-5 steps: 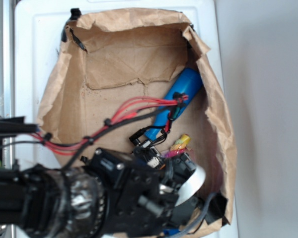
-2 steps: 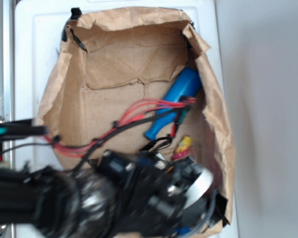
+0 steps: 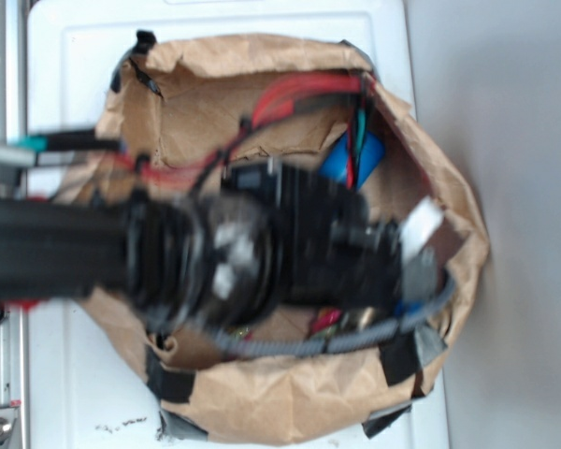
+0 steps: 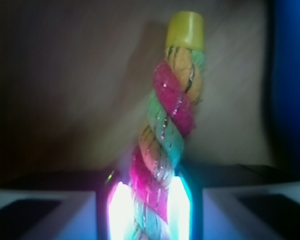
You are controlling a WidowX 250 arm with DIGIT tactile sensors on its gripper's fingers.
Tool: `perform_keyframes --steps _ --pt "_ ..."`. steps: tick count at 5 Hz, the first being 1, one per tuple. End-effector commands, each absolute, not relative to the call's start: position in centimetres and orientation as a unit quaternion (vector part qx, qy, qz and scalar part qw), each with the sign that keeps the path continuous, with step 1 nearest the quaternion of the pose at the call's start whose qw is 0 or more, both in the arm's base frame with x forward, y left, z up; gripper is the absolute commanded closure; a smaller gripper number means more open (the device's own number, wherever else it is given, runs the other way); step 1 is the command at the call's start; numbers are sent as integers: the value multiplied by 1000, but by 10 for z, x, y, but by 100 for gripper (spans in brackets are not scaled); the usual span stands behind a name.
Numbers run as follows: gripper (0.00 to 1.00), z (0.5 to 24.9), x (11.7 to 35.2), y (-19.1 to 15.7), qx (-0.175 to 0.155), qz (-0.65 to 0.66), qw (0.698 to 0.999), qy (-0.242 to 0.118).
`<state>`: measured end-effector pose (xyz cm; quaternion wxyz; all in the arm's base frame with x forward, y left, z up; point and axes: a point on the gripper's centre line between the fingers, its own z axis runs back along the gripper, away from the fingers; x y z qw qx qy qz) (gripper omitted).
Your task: Grab the multicolored rope.
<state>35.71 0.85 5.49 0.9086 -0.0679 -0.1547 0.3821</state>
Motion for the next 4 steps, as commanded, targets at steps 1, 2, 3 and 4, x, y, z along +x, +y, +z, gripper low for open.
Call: perform_keyframes --steps 1,2,3,4 --pt "100 155 353 79 -150 384 891 -193" --pt "100 174 335 91 -162 369 898 -178" --pt "100 190 300 92 -138 334 913 -191" --pt "100 200 257 88 -104 299 920 -232"
